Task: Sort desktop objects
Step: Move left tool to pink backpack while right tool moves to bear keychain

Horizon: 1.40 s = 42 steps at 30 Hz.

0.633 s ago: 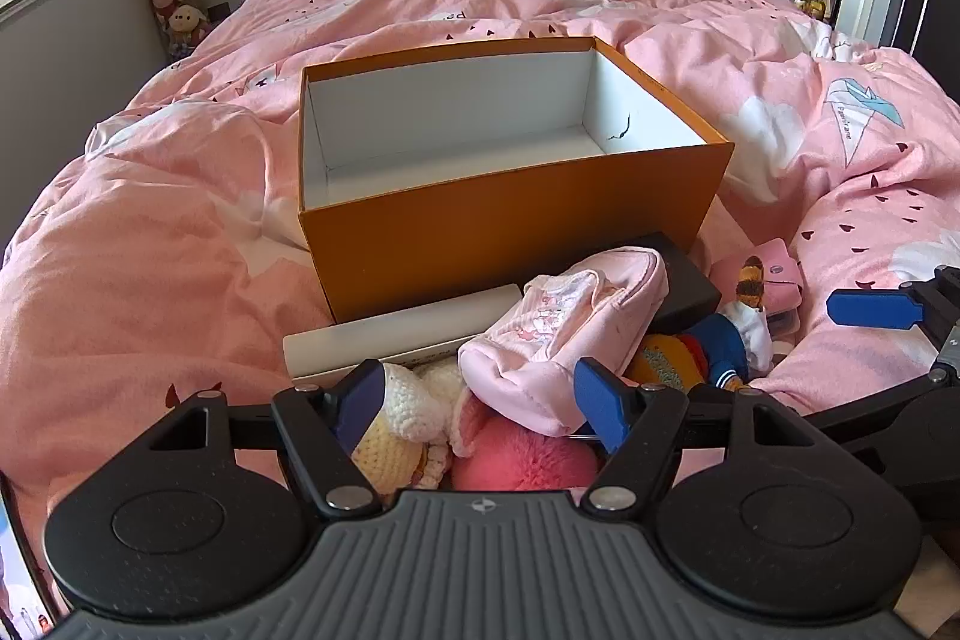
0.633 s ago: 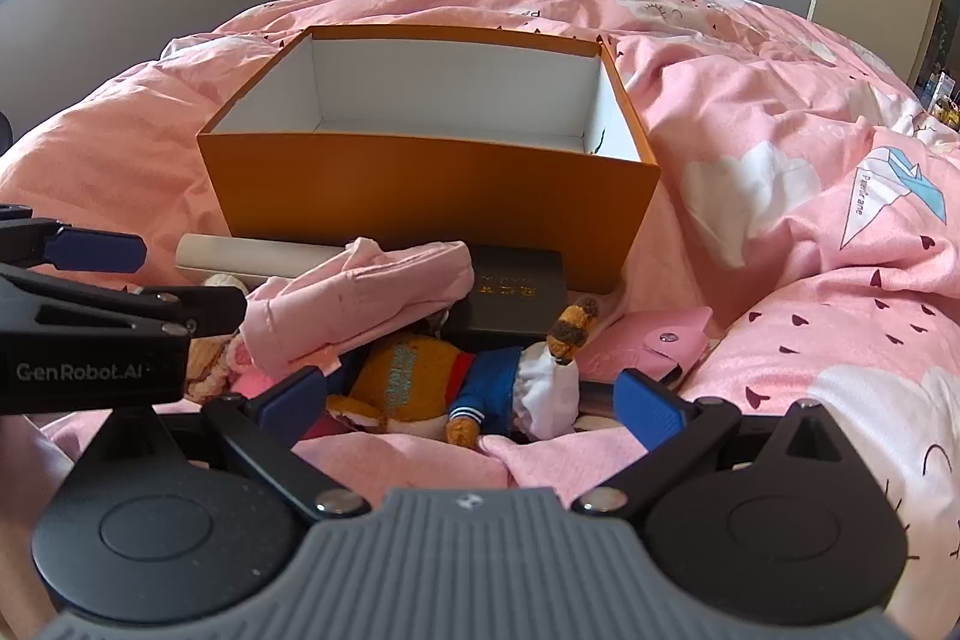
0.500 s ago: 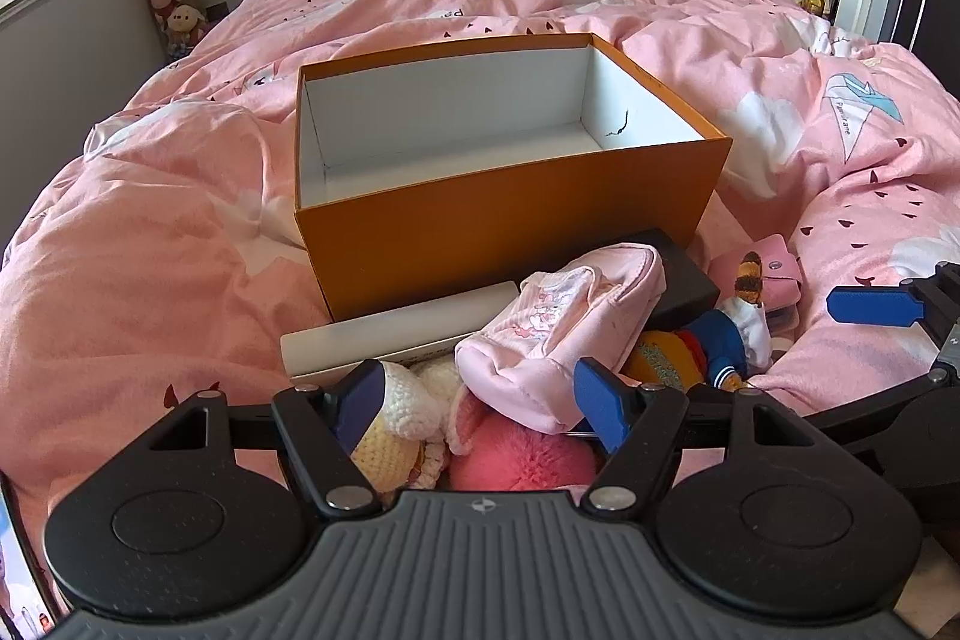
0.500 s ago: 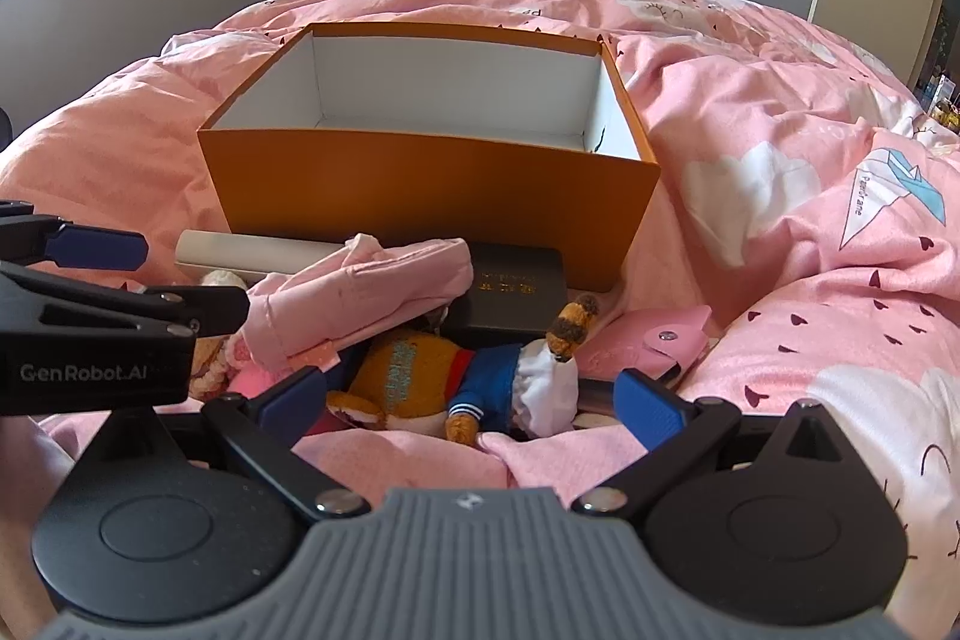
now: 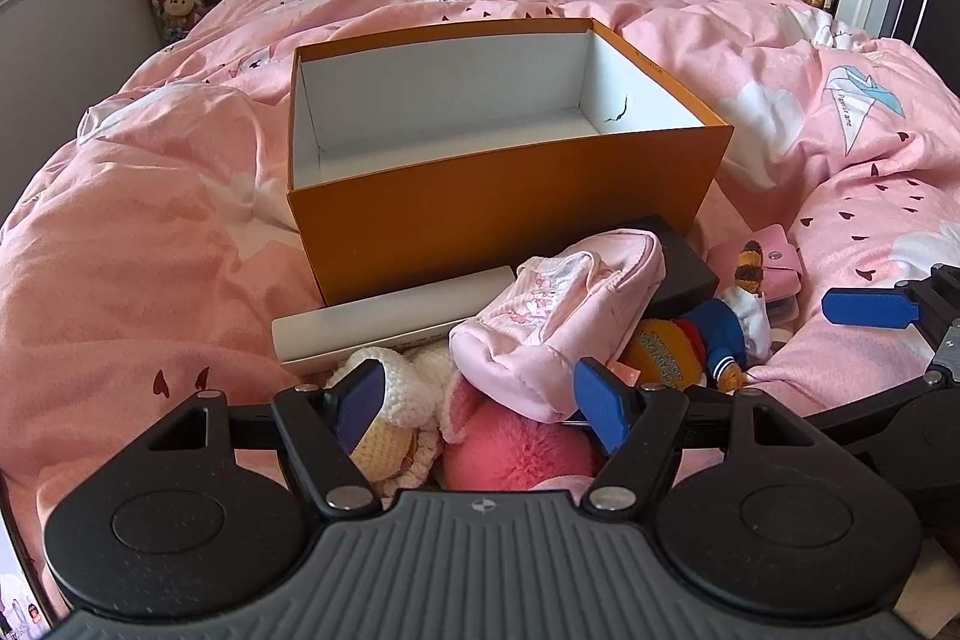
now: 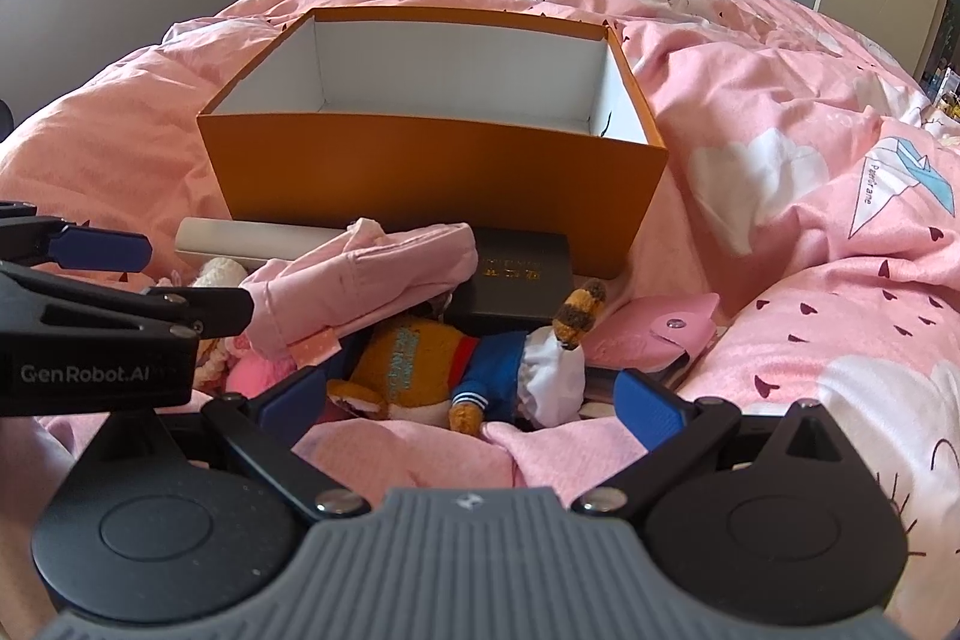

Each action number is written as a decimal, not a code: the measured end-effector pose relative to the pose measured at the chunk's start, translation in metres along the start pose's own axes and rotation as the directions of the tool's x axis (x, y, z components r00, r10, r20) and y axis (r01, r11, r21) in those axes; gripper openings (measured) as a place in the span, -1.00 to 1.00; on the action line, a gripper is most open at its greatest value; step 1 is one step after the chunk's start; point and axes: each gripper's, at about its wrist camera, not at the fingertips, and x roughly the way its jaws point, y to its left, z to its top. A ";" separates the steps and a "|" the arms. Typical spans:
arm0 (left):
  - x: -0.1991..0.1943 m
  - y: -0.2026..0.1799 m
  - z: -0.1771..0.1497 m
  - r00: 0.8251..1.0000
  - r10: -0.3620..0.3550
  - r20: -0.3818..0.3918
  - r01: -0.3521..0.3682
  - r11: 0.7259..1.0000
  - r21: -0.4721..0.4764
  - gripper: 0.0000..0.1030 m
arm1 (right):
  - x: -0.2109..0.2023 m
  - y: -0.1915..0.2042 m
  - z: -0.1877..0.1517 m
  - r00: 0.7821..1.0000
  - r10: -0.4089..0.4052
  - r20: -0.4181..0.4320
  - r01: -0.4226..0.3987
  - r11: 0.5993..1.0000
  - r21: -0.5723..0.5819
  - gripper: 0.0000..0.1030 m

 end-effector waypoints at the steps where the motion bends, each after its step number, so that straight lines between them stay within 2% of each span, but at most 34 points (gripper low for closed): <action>1: 0.001 0.000 0.000 1.000 -0.001 -0.002 0.001 1.000 -0.001 0.59 | 0.000 0.000 0.000 1.000 0.001 -0.002 -0.001 1.000 0.000 0.99; 27: 0.002 0.000 -0.001 1.000 -0.002 -0.007 0.002 1.000 -0.005 0.59 | 0.003 0.000 -0.002 1.000 0.010 -0.010 -0.010 1.000 0.006 0.98; 35: 0.000 0.003 -0.001 0.999 -0.043 0.008 0.043 0.999 0.000 0.59 | 0.003 -0.005 -0.001 0.999 0.041 -0.007 -0.041 0.999 0.026 0.97; 37: -0.002 0.004 0.000 0.999 -0.043 0.017 0.043 0.999 0.003 0.59 | 0.001 -0.008 0.000 0.999 0.049 0.000 -0.049 0.998 0.033 0.92; 42: -0.005 0.012 0.007 0.998 -0.064 0.016 0.064 0.998 -0.007 0.59 | -0.001 -0.021 0.006 0.999 0.053 0.002 -0.053 0.996 0.067 0.61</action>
